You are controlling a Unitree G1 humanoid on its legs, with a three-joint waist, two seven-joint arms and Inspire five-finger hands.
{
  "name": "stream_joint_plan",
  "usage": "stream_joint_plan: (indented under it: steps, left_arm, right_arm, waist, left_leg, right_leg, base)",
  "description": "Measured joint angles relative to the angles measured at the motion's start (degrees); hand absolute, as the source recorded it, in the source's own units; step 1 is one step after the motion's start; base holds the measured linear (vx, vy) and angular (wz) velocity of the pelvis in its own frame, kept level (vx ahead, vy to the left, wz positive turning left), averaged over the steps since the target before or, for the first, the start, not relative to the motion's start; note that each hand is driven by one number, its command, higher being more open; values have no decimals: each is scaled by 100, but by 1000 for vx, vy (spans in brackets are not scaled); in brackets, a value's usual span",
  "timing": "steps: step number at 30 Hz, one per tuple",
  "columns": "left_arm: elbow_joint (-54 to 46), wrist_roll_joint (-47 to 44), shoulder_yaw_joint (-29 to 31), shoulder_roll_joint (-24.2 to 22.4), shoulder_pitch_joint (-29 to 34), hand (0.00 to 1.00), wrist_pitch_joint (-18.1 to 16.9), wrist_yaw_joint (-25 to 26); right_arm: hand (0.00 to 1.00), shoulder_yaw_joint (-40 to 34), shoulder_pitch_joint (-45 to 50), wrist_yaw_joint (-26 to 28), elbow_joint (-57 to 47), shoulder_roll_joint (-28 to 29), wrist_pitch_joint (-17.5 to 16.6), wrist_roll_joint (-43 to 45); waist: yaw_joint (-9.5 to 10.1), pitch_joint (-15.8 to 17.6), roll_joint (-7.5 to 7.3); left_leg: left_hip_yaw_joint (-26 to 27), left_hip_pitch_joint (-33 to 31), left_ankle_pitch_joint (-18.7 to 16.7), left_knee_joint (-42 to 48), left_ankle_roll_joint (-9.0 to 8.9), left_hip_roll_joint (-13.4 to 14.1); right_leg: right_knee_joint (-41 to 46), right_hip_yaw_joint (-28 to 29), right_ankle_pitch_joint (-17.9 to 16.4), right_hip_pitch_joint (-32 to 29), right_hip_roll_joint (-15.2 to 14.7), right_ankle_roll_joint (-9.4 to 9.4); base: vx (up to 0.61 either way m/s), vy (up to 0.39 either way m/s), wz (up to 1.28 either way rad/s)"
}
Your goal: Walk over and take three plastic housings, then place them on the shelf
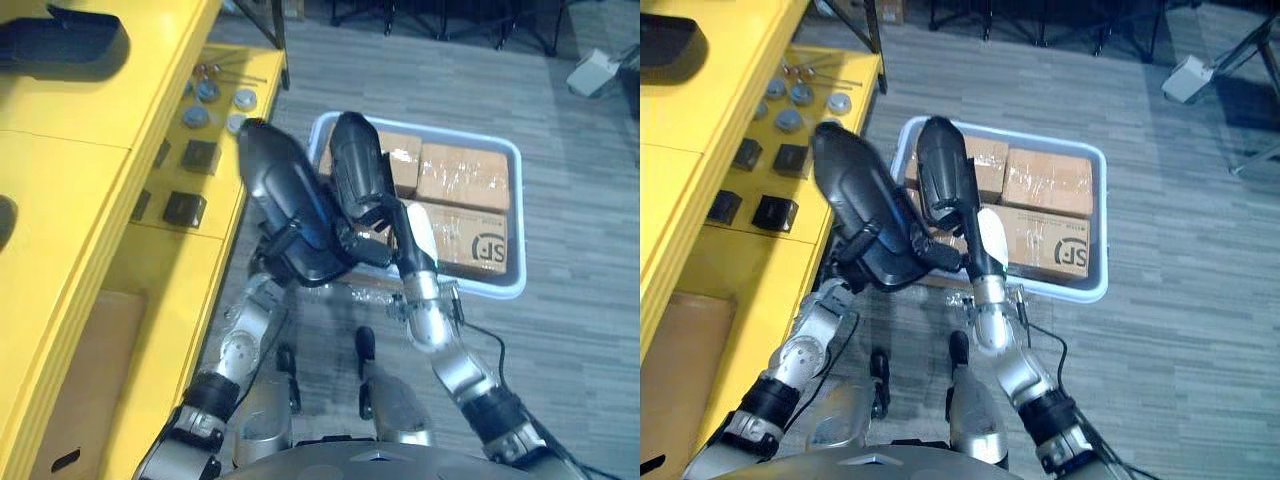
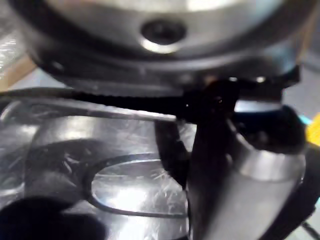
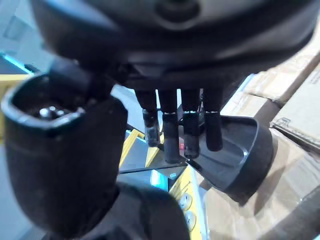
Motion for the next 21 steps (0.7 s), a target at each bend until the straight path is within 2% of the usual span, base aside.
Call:
stream_joint_plan:
  steps: [4,7,11,15,21]
  left_arm:
    - [-926,1161,322,-25,642,0,-436,382]
    - [-1287,2218,388,-33,845,0,-614,669]
    - [-1678,3135,524,-34,1252,0,-629,920]
    - [-1695,4119,585,-93,1546,0,-624,1457]
    - [-2337,4518,950,-394,2137,0,-628,1974]
  right_arm:
    - [100,-344,340,-247,-341,143,-5,392]
    - [100,-850,447,-324,-472,145,-215,753]
    - [100,-1206,803,-297,-871,145,-579,1104]
    - [100,-1597,1298,-108,-1072,183,-854,1607]
    - [100,-2166,2167,114,-1053,612,-781,1919]
  waist:
    - [35,-385,49]
    - [136,-562,126]
    - [119,-736,157]
    - [103,-961,158]
    - [16,-1037,152]
  left_leg:
    - [-36,45,-7,-12,-3,-29]
    - [-37,143,-10,-41,2,-43]
    - [-34,215,-11,-105,4,-51]
    - [-30,217,-10,-116,0,-51]
    - [-16,225,-5,-168,-12,-49]
  right_leg:
    - [0,-49,-50,56,-7,8]
    - [0,-57,-62,141,-23,18]
    - [-2,-72,-102,175,-35,11]
    - [-4,-72,-141,150,-24,-41]
    - [-4,-62,-158,137,-15,-60]
  base:
    - [15,20,6]
    - [-5,11,0]
    - [-52,16,-1]
    - [-40,10,-1]
    - [-24,7,0]
